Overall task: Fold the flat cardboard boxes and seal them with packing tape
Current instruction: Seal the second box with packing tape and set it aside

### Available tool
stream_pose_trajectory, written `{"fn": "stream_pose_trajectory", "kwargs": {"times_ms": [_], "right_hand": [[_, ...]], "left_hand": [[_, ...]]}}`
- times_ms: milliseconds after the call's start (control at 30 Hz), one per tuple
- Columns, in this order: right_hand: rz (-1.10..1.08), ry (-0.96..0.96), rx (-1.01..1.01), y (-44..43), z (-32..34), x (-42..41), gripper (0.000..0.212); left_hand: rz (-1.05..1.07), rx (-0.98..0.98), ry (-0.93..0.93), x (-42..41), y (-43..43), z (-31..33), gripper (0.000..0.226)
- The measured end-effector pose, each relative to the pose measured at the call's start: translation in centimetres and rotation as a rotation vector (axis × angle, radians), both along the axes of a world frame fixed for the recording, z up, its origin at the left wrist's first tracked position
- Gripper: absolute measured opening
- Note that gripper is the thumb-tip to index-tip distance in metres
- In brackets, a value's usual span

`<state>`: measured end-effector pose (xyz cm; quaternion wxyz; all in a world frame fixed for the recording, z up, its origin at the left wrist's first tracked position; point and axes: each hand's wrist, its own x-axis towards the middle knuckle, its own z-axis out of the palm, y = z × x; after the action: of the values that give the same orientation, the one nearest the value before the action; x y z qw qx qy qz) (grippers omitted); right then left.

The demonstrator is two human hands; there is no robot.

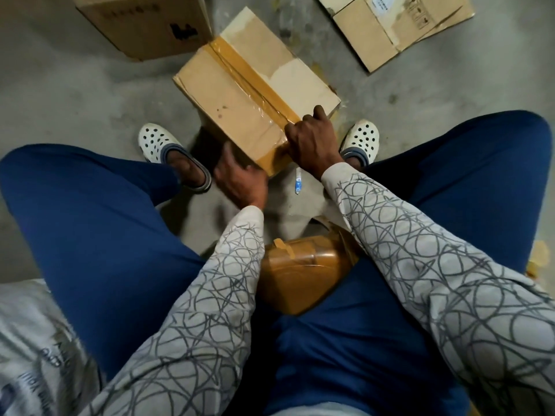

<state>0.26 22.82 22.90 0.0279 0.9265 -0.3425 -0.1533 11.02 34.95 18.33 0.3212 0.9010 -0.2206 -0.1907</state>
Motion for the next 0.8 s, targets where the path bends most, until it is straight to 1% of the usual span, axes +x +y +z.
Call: {"fn": "stream_pose_trajectory", "kwargs": {"times_ms": [33,67,100,133,167,233,300,367,500,600,700,800], "right_hand": [[0.008,-0.003,-0.003,0.1,0.1,0.0,0.012],[0.022,-0.004,0.005,0.2,0.2,0.1,0.012],[0.042,-0.017,0.021,0.2,0.1,0.1,0.014],[0.068,-0.026,0.04,0.0,0.1,-0.1,0.017],[0.082,-0.027,0.035,-0.4,0.2,-0.4,0.02],[0.1,0.046,0.086,-1.4,0.4,-1.4,0.032],[0.124,0.067,0.146,-2.1,0.7,-2.3,0.05],[0.164,0.03,0.155,-2.6,0.8,-2.8,0.051],[0.209,0.037,0.115,-3.1,0.9,-3.3,0.052],[0.203,0.059,0.064,-5.0,1.8,-4.1,0.048],[0.149,0.05,-0.005,-7.3,3.1,-5.3,0.061],[0.215,0.045,-0.076,-8.6,3.5,-5.9,0.064]], "left_hand": [[-0.259,-0.062,-0.093,-0.3,-0.9,-0.5,0.072],[-0.489,-0.066,-0.123,-0.6,-1.7,-0.6,0.072],[-0.651,-0.011,-0.098,-0.9,-2.1,-0.9,0.073],[-0.753,0.069,-0.079,-1.0,-2.2,-1.2,0.074],[-0.811,0.148,-0.11,-1.1,-2.0,-1.8,0.073],[-0.872,0.256,-0.25,-1.1,-1.3,-2.6,0.068],[-0.886,0.313,-0.328,-0.9,-1.1,-2.7,0.065],[-0.874,0.329,-0.349,-1.0,-1.1,-2.5,0.065],[-0.878,0.376,-0.408,-1.2,-0.3,-2.0,0.066],[-0.865,0.378,-0.394,-1.0,-0.2,-2.1,0.065],[-0.852,0.372,-0.383,-1.0,-0.3,-2.1,0.064],[-0.857,0.389,-0.372,-1.2,-0.2,-2.0,0.062]]}}
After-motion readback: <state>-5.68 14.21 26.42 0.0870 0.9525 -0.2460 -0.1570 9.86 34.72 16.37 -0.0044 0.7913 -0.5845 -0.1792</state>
